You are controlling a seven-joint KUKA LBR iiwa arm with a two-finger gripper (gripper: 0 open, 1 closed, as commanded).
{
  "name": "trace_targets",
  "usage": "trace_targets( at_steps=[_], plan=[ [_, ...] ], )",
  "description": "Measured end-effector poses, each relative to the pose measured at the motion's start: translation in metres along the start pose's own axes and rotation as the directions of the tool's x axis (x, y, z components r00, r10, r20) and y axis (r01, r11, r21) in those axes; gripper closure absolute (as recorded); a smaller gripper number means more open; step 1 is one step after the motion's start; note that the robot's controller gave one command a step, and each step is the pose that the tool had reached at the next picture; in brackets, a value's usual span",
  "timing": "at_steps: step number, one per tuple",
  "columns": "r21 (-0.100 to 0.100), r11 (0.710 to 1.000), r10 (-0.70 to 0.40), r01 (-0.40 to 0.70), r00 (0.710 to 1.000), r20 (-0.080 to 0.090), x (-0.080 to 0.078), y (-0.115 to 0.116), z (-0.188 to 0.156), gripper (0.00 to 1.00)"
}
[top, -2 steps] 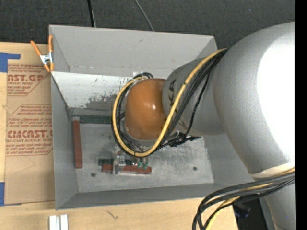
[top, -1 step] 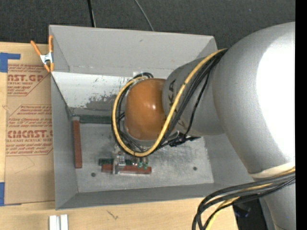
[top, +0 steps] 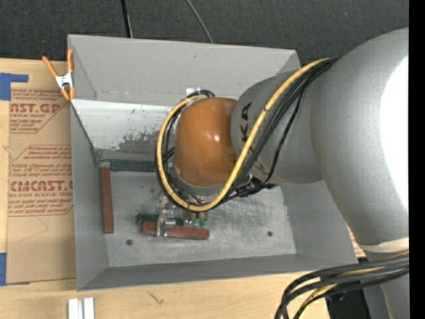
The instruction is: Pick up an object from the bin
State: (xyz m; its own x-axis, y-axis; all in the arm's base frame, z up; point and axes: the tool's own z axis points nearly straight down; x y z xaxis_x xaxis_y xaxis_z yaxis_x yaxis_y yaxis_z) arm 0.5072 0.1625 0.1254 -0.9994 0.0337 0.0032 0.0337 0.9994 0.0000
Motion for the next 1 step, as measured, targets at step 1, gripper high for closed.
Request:
trace_targets(
  at_steps=[1],
  plan=[
    [-0.001, 1.0, 0.02, -0.02, 1.0, 0.005, -0.0124, -0.0003, -0.144, 1.0]
  ],
)
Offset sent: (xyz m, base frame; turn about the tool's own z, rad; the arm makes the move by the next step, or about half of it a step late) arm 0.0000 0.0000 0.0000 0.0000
